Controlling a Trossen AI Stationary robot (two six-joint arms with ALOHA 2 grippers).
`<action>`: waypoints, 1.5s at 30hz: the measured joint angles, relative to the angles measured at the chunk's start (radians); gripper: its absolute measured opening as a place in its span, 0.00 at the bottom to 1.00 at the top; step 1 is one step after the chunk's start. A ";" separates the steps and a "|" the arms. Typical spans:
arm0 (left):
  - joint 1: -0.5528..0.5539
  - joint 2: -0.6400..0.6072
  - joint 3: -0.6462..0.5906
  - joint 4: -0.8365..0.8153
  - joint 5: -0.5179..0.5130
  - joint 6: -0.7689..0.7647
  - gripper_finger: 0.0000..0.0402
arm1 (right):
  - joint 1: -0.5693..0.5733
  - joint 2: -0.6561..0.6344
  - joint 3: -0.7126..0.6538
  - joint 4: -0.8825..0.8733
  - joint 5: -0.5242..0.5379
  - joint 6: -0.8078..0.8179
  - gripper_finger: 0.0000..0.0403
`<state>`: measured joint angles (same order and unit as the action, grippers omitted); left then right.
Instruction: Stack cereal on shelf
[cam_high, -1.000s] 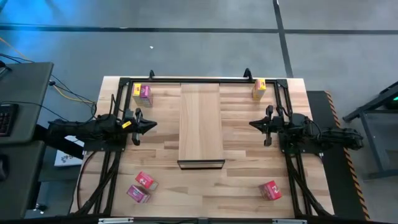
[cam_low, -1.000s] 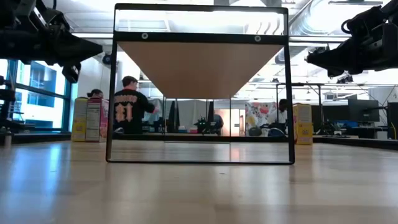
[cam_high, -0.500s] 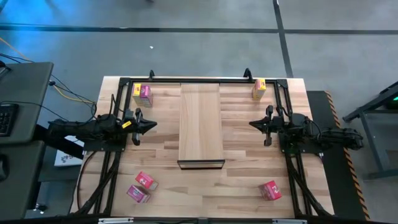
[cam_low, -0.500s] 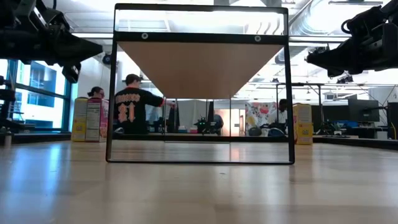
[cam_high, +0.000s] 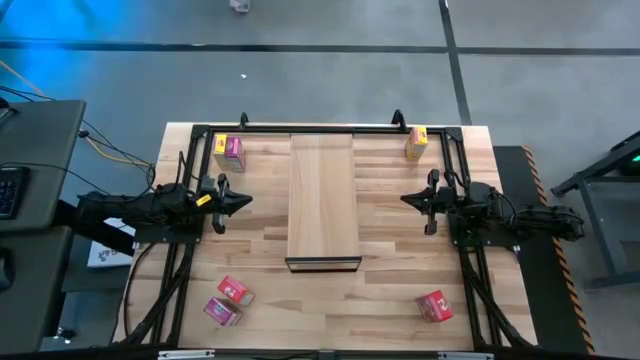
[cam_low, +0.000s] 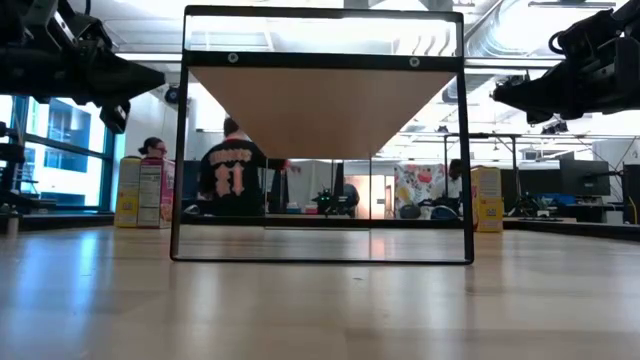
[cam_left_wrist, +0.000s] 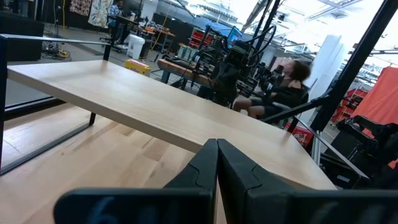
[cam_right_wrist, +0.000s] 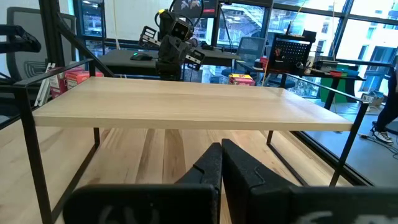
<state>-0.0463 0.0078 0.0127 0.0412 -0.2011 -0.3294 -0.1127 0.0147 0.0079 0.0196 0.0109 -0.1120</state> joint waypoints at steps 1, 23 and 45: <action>0.000 0.000 0.000 0.000 0.000 0.000 0.00 | 0.000 0.000 0.000 0.000 0.000 0.000 0.00; 0.000 0.000 0.000 0.000 0.000 0.000 0.00 | 0.000 0.000 0.000 0.000 0.000 0.000 0.00; -0.001 0.000 0.000 0.061 0.022 -0.133 0.00 | 0.000 0.000 0.000 0.000 0.000 0.000 0.00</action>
<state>-0.0472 0.0078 0.0126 0.1019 -0.1795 -0.4627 -0.1124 0.0147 0.0082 0.0196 0.0113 -0.1123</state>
